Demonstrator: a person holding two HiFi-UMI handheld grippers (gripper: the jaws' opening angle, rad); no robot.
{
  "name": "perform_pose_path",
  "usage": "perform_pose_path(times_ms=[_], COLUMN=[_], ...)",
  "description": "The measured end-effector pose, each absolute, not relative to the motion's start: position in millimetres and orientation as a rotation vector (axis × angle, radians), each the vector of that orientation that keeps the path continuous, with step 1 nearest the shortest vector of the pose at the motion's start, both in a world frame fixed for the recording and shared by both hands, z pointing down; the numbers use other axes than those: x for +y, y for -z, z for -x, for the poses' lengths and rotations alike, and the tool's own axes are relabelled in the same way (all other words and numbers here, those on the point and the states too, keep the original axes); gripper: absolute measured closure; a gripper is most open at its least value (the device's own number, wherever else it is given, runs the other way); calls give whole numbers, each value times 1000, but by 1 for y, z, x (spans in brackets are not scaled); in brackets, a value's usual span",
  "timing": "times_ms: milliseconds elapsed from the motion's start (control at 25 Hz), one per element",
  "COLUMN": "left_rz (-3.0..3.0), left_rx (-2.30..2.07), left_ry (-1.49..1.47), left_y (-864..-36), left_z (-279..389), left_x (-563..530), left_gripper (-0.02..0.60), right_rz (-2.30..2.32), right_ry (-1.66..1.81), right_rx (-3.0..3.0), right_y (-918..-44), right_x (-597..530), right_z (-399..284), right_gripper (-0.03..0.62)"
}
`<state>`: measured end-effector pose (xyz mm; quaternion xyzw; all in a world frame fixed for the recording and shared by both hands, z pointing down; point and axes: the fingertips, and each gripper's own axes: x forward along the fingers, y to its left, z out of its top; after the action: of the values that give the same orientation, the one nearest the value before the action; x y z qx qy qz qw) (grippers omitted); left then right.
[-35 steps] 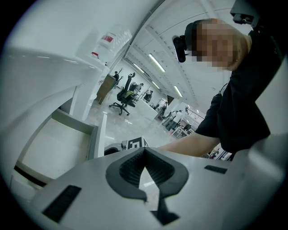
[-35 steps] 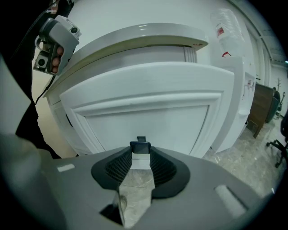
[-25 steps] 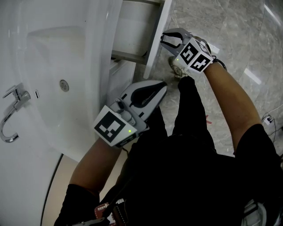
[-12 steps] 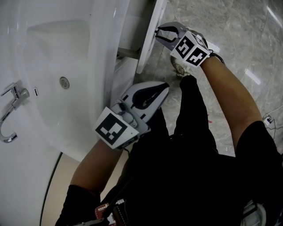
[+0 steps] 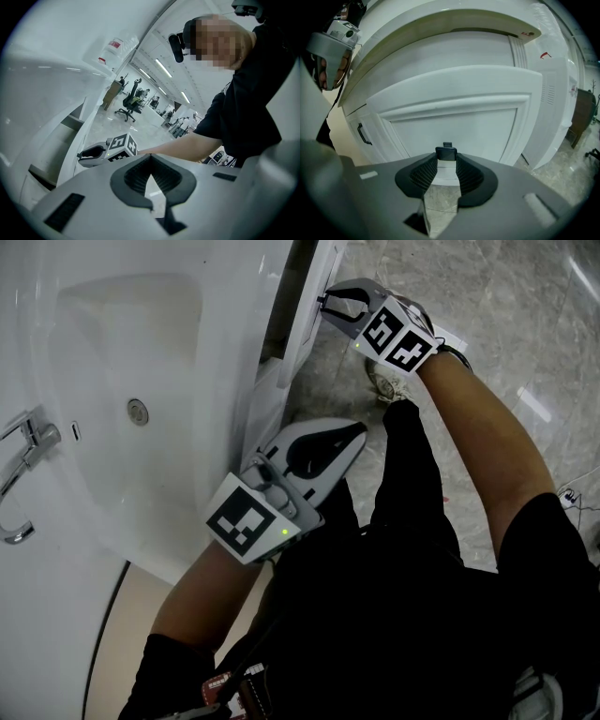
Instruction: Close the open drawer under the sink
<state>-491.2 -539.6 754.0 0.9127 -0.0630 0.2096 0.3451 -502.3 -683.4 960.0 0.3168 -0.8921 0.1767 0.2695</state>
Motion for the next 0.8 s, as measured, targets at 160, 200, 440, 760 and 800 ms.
perform_pose_path(times_ms=[160,200,440,760,800], left_rz=[-2370,-2370,-2352,-2347,-2347], left_rx=[-167,-166,-169,-172,-173], left_ry=[-549,-548,-526,-513,-510], left_y=[-755,-755,-755,-753,-753], left_z=[495,495,497,499,499], left_x=[-543,-543,-542,-542,-542], left_gripper=[581,581,581,581,581], right_rz=[-864,-866,-859,-861,-861], right_ry=[-485,-486,-491,-492,-492], right_rx=[-2406,-2405,-2406,-2405,-2405], right_y=[-961,-960,-960,-959,-959], right_x=[-691,-693,-704,-713,-714], right_z=[509,511,523,532,533], right_gripper=[473,473,473,474,474])
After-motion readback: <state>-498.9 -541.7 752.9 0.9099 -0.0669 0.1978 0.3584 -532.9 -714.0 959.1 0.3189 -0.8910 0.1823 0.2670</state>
